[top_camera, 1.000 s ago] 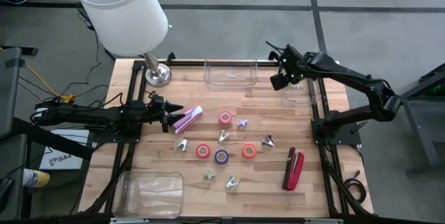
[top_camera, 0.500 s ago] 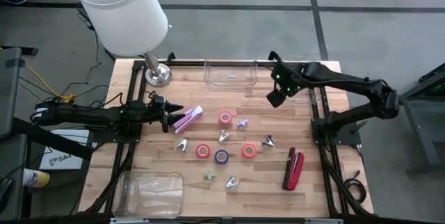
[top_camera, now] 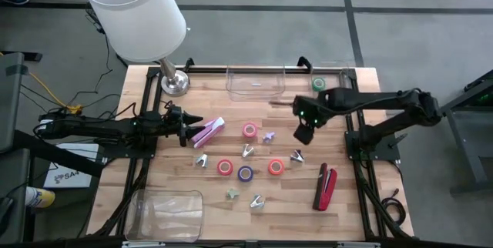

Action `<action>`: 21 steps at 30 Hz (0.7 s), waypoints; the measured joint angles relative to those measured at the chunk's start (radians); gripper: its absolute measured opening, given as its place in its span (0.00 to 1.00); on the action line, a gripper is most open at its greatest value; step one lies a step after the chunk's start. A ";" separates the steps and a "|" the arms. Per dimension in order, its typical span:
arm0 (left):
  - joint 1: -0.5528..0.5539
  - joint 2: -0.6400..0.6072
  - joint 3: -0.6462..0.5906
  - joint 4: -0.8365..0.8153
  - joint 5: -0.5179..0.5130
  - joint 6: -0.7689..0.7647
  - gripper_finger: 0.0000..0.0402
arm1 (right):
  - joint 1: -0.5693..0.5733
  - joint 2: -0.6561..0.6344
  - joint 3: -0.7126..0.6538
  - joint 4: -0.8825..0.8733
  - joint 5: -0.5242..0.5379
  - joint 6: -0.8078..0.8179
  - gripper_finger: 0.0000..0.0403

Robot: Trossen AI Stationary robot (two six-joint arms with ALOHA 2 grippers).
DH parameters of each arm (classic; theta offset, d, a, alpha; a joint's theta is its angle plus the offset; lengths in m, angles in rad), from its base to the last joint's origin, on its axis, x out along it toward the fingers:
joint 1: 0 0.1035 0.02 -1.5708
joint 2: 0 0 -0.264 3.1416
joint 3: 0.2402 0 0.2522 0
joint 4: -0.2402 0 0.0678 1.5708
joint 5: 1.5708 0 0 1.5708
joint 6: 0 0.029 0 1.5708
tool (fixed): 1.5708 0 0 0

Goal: Pick and place Stapler, Stapler remover, tape
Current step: Put the orange tape into the top right transparent bin

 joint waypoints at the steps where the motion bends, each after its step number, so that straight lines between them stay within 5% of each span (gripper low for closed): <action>1: 0.000 0.000 0.000 0.000 0.000 0.000 0.65 | 0.023 0.005 0.000 0.001 0.000 -0.007 0.51; 21: 0.000 0.000 0.000 0.000 0.000 0.000 0.65 | 0.364 0.263 0.000 0.339 -0.122 -0.588 0.51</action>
